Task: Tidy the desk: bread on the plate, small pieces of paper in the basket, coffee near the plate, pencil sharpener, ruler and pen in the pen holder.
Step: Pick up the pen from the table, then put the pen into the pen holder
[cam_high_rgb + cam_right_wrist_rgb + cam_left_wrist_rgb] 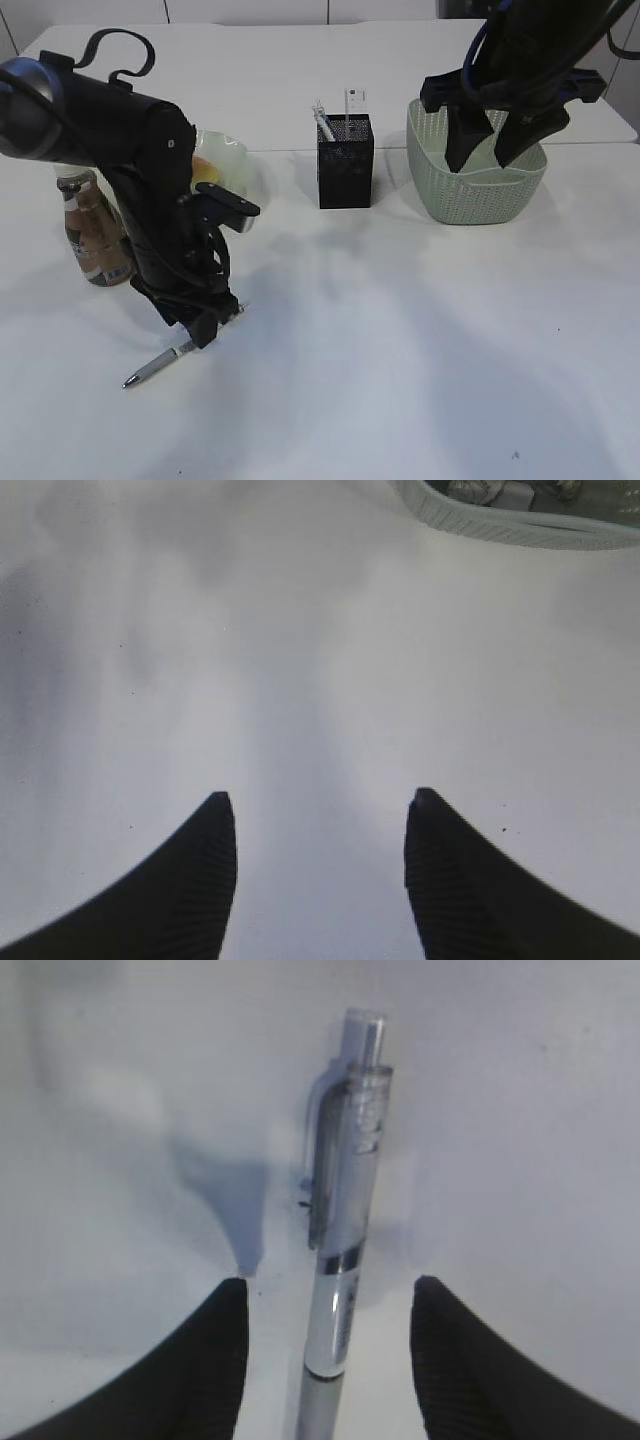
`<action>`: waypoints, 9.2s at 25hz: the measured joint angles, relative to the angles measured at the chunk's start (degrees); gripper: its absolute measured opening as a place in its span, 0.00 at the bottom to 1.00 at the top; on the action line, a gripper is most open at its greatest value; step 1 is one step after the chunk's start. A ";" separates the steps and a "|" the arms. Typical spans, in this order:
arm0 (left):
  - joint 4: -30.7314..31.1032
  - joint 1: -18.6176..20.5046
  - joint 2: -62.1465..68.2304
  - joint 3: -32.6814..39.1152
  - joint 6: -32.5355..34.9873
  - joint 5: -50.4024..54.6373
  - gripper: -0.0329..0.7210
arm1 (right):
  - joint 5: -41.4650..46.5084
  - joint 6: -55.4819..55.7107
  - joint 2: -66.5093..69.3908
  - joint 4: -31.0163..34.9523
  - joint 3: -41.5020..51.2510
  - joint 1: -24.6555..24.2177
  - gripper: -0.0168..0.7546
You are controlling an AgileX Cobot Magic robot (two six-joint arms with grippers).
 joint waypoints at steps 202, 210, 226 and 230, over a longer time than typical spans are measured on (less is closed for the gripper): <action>-7.17 -2.56 15.22 -33.45 0.98 -56.95 0.18 | -0.53 -0.35 5.65 -1.11 -0.33 -13.98 0.57; -7.17 -2.44 16.65 -33.45 0.98 -57.08 0.19 | -0.53 -0.35 5.65 -1.11 -0.33 -13.98 0.57; -8.27 -2.44 17.02 -33.45 0.98 -57.29 0.20 | -0.53 -0.35 5.65 -1.01 -0.33 -13.98 0.57; -8.27 -2.44 17.02 -33.45 0.98 -56.91 0.24 | -0.53 -0.35 5.65 -1.01 -0.33 -13.98 0.57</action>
